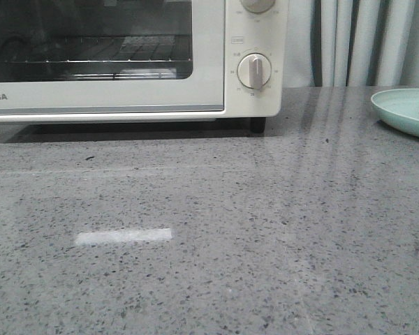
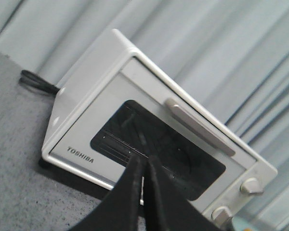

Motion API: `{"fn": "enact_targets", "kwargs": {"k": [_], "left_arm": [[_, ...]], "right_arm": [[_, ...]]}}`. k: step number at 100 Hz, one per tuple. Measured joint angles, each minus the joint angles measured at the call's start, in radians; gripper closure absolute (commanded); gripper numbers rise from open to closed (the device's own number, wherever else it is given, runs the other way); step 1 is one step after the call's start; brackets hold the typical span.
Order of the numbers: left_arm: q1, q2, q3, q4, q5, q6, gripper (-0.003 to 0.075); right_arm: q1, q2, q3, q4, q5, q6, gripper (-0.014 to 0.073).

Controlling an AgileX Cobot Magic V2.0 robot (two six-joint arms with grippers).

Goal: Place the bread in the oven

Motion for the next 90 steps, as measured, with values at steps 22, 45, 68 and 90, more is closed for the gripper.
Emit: {"fn": "enact_targets", "kwargs": {"k": [22,45,68,90], "left_arm": [[-0.008,0.368,-0.282,0.04,0.138,0.325,0.0741],[-0.157,0.656,-0.505,0.016,0.099,0.524,0.0741],[-0.261,0.878,-0.651,0.01,0.07,0.579,0.0741],[-0.268,1.052,-0.718,0.0,0.034,0.581,0.0741]], "right_arm": [[0.027,0.284,-0.174,-0.067,0.06,-0.144,0.0652],[0.103,0.394,-0.23,-0.071,-0.003,-0.156,0.0652],[0.132,0.395,-0.232,-0.071,0.013,-0.156,0.0652],[0.132,0.395,-0.232,-0.071,0.043,-0.158,0.0652]]}}
